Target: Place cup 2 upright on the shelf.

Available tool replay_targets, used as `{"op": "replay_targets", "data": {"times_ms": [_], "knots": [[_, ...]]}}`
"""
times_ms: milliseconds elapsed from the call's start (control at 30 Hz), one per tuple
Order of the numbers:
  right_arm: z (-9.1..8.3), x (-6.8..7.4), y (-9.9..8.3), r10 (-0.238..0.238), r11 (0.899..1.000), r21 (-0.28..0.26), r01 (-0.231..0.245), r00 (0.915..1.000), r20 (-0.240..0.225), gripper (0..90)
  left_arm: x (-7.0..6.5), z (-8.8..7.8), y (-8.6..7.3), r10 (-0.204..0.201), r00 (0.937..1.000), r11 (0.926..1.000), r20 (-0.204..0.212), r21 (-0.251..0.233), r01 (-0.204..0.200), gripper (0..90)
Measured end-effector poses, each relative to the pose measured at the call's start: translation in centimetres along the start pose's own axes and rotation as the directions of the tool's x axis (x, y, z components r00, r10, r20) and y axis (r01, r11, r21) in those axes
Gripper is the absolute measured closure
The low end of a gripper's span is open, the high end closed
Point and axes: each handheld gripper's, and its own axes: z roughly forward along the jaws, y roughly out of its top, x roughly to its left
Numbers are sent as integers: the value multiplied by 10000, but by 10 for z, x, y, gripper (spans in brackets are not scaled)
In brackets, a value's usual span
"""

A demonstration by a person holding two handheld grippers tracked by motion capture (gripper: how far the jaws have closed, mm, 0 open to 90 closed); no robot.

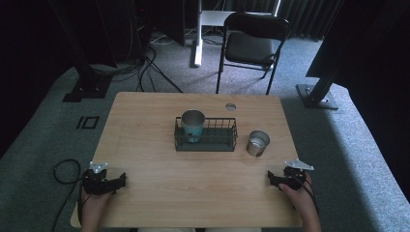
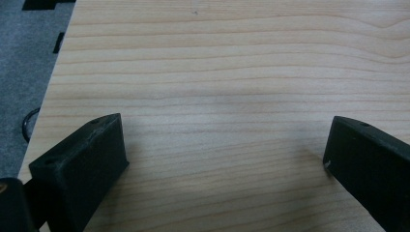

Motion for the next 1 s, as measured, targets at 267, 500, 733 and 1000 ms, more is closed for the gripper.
{"op": "replay_targets", "data": {"times_ms": [267, 500, 733, 1000], "knots": [[0, 0, 0, -2, 10000, 14, 2, 10000, -6, 112, 1, 1, 0, 354, 9989, 9994, 301, -23, -353, 20], [0, 0, 0, -2, 10000, 17, 2, 10000, -7, 113, 1, 1, 1, 412, 9985, 9991, 352, -2, -413, 20], [-1, 0, -1, -24, 10000, -7, 24, 10000, -67, 131, 1, 1, 1, 452, 9982, 9990, 400, -7, -452, 21], [-8, 0, -5, 299, 9982, -511, -312, 9992, -263, 139, 1, 1, 1, 453, 9982, 9990, 398, -3, -453, 20]]}}
